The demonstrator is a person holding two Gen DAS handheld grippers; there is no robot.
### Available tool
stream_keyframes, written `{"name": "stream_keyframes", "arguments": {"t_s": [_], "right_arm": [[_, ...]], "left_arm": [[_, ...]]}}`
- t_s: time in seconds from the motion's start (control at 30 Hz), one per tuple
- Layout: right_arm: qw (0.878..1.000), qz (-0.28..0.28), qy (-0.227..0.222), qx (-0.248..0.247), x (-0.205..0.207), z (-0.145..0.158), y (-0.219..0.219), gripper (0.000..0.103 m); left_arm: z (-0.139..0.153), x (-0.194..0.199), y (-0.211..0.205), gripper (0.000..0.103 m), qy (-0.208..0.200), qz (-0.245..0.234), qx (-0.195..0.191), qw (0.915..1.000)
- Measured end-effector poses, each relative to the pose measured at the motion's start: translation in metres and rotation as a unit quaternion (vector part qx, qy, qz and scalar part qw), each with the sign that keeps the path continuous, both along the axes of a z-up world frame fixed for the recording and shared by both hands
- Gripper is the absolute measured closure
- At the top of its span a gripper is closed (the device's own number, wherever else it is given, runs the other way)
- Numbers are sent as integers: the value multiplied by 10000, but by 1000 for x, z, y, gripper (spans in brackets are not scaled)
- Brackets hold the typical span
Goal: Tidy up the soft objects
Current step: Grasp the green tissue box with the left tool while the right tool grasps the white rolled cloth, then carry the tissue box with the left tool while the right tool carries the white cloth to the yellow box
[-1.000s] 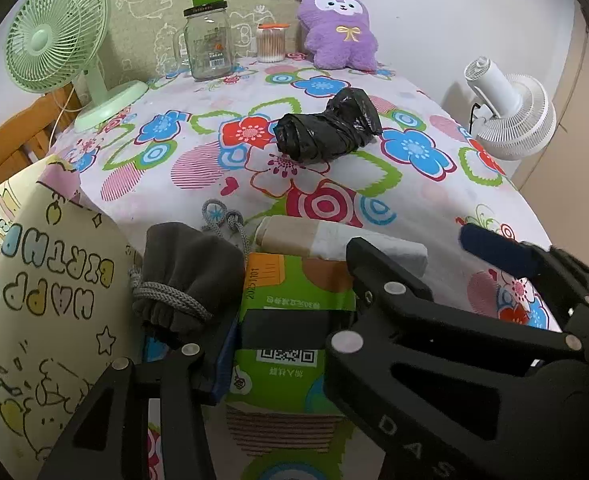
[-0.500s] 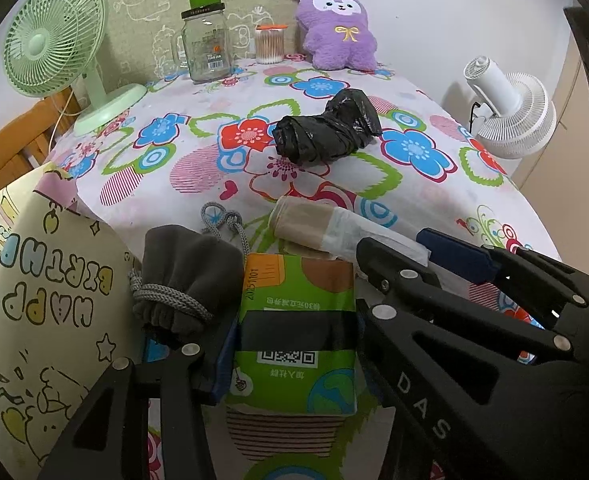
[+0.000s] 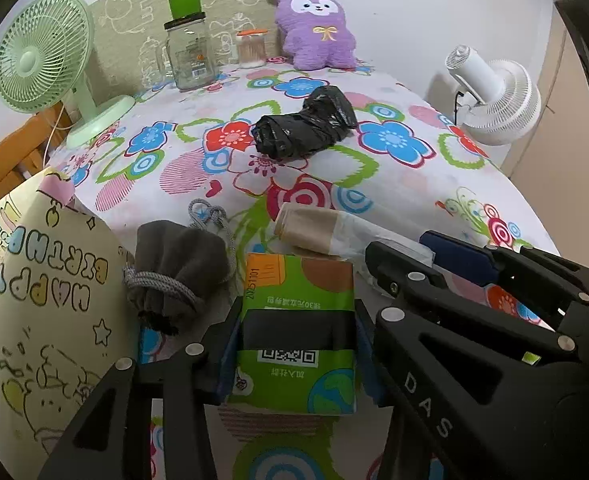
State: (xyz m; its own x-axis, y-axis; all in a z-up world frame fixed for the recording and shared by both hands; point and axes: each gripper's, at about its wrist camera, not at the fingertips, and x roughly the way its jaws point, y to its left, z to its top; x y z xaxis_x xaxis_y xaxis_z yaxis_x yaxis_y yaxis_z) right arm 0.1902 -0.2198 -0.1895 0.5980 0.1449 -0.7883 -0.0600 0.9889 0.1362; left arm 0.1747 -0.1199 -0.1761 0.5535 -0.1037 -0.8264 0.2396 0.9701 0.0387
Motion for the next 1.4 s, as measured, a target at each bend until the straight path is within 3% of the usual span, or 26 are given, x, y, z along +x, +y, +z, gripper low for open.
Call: {"name": "stream_keyframes", "arguments": {"t_s": [0.67,1.4], "right_arm": [[9986,-367,-357,-111,-44,27,-6,66],[9944,-602,-840,-237,-91,78,-8,66]], "left_arm": [[23,-36,-2,54,-345,-146,-39,9993],[71,-76,-9,54,-918,-363,-7,9951]]}}
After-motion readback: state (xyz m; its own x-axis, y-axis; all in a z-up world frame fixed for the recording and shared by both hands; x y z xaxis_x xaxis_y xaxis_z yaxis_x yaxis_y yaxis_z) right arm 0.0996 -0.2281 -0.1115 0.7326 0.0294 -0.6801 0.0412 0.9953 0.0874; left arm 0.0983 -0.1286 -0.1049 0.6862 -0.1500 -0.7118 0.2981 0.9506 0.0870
